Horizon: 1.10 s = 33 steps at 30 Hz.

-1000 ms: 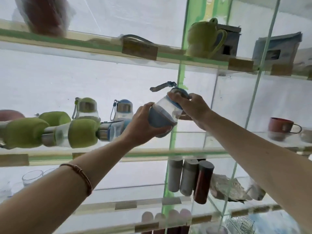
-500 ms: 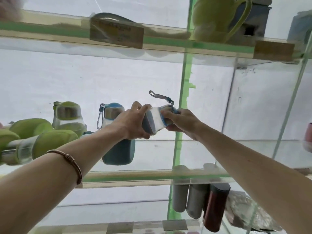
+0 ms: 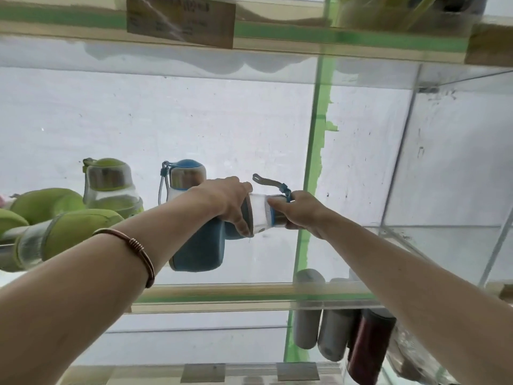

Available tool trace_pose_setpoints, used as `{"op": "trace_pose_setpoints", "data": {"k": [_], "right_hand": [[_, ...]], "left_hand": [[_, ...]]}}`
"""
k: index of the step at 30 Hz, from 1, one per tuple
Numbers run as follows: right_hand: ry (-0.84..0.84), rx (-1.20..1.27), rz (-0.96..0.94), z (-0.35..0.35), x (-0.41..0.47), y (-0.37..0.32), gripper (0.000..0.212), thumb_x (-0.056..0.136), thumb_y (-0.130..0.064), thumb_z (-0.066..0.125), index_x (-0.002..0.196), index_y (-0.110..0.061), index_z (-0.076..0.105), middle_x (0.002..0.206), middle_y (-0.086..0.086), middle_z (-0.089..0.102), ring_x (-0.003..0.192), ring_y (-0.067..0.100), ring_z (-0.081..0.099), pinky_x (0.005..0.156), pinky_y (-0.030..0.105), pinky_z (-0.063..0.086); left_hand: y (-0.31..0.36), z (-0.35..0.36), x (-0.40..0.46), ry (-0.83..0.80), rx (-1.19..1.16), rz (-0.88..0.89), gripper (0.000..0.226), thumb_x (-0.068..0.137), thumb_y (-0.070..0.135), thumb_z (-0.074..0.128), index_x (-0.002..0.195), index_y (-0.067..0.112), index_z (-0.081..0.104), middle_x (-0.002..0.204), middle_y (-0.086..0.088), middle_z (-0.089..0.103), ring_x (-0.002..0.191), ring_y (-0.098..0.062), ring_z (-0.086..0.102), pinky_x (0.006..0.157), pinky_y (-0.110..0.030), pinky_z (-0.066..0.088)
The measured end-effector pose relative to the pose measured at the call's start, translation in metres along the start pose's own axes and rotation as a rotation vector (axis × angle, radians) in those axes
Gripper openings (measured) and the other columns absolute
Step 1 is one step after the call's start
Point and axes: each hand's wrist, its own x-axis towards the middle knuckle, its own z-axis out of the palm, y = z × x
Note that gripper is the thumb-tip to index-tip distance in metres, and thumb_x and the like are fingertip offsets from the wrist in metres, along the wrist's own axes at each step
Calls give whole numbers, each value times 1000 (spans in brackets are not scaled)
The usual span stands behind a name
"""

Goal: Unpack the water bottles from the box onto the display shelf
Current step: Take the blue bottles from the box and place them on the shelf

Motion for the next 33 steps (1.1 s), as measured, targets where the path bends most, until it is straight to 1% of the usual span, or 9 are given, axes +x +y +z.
{"op": "trace_pose_setpoints", "data": {"k": [2, 5, 7, 10, 14, 17, 20, 26, 33], "right_hand": [[26, -32, 20, 3, -2, 3, 35, 90, -39, 62, 107, -9, 57, 114, 11, 62, 92, 18, 58, 82, 34, 52], [109, -177, -27, 3, -9, -2, 61, 90, -39, 61, 136, -6, 38, 135, 9, 45, 114, 20, 49, 78, 27, 40], [148, -241, -68, 2, -13, -6, 70, 91, -39, 60, 143, -6, 28, 144, 9, 34, 126, 21, 42, 82, 25, 37], [148, -298, -107, 2, -23, -11, 71, 91, -39, 60, 145, -8, 26, 147, 8, 27, 129, 21, 39, 83, 23, 36], [145, -297, -116, 3, -40, -18, 67, 92, -36, 59, 145, -9, 29, 147, 6, 28, 128, 18, 38, 54, 5, 36], [189, -346, -141, 2, -50, -26, 66, 91, -38, 59, 144, -9, 32, 146, 8, 33, 131, 20, 37, 85, 18, 35], [214, -376, -139, 0, -63, -36, 63, 91, -39, 59, 141, -9, 37, 144, 8, 39, 131, 22, 38, 99, 30, 34], [242, -363, -166, 2, -97, -47, 54, 91, -38, 59, 135, -11, 45, 136, 5, 48, 124, 21, 46, 101, 36, 41], [156, -320, -304, 7, -149, -67, 50, 90, -39, 60, 132, -15, 48, 131, 0, 53, 118, 16, 51, 98, 36, 46]], "left_hand": [[3, 2, 1, -1, 21, 5, 87, 61, 54, 81, 133, 27, 39, 120, 1, 46, 110, -22, 52, 85, -37, 47], [3, 3, 1, 51, 25, 3, 101, 59, 61, 79, 142, 26, 31, 130, 0, 44, 119, -22, 49, 94, -39, 46], [2, 3, -1, 88, -8, 8, 99, 62, 64, 75, 142, 25, 32, 133, 1, 44, 122, -21, 47, 96, -39, 44], [-1, 1, -7, 121, -80, 22, 84, 71, 61, 70, 139, 23, 38, 132, 0, 45, 121, -20, 46, 94, -36, 43], [-4, -1, -19, 162, -171, 43, 63, 84, 51, 62, 136, 22, 42, 135, 0, 42, 124, -19, 43, 96, -33, 39], [-9, -3, -30, 227, -220, 78, 56, 87, 45, 59, 136, 23, 43, 139, 1, 41, 126, -19, 42, 100, -36, 39], [-15, -4, -42, 272, -263, 108, 50, 89, 40, 59, 133, 23, 46, 138, 0, 43, 124, -20, 44, 100, -38, 40], [-14, 6, -73, 425, -383, 145, 38, 90, 33, 57, 126, 19, 54, 134, -3, 48, 120, -23, 46, 86, -31, 37], [-1, 26, -140, 627, -500, 94, 29, 87, 24, 59, 116, 17, 60, 130, -3, 49, 122, -21, 42, 100, -37, 36]]}}
